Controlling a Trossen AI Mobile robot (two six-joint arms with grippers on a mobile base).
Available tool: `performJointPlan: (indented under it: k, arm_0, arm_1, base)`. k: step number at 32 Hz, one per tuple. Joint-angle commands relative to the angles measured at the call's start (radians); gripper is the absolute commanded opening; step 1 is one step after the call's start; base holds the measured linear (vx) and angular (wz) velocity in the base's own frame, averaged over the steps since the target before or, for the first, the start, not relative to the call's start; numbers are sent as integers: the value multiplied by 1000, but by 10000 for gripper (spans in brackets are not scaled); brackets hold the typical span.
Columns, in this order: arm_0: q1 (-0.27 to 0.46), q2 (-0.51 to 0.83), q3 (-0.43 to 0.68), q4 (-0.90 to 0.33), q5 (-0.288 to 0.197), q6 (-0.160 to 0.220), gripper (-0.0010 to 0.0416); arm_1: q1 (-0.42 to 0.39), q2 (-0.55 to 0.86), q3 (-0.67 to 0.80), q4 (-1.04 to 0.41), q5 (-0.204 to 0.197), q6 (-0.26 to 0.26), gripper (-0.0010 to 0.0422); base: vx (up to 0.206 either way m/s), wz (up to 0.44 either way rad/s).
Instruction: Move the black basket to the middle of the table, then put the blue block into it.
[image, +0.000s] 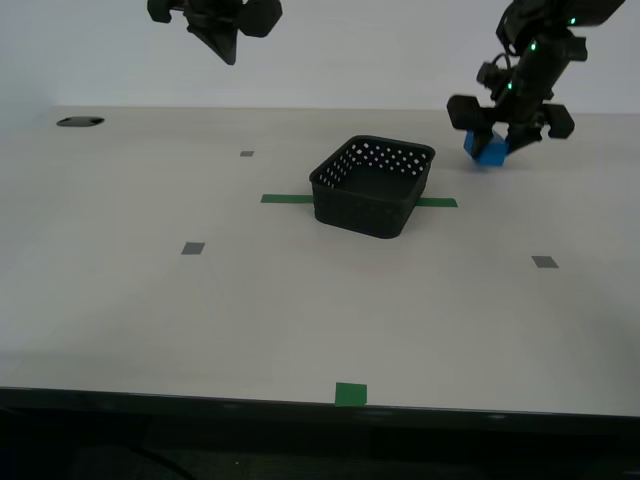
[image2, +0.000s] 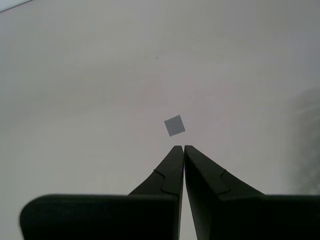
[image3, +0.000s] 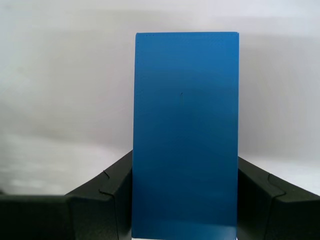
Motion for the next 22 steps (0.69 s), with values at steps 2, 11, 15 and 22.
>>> performJointPlan:
  k: [2,11,15,22]
  arm_0:
    - [0,-96,1,-23,-58,-2,-1]
    - [44,-221,1,-105,-147,-5,-1]
    - [127,-227,-2,-172,-166,-21,-1]
    - [307,-227,-7,-214,-170,-20,-1]
  arm_1:
    - [2,-1,1,8,3,5,0]
    - [5,-1,1,31,2,5,0]
    - [16,-1,1,37,2,5,0]
    - [51,2,1,45,-16,5,0]
  base:
    - [0,0]
    - [0,0]
    - [0,0]
    - [0,0]
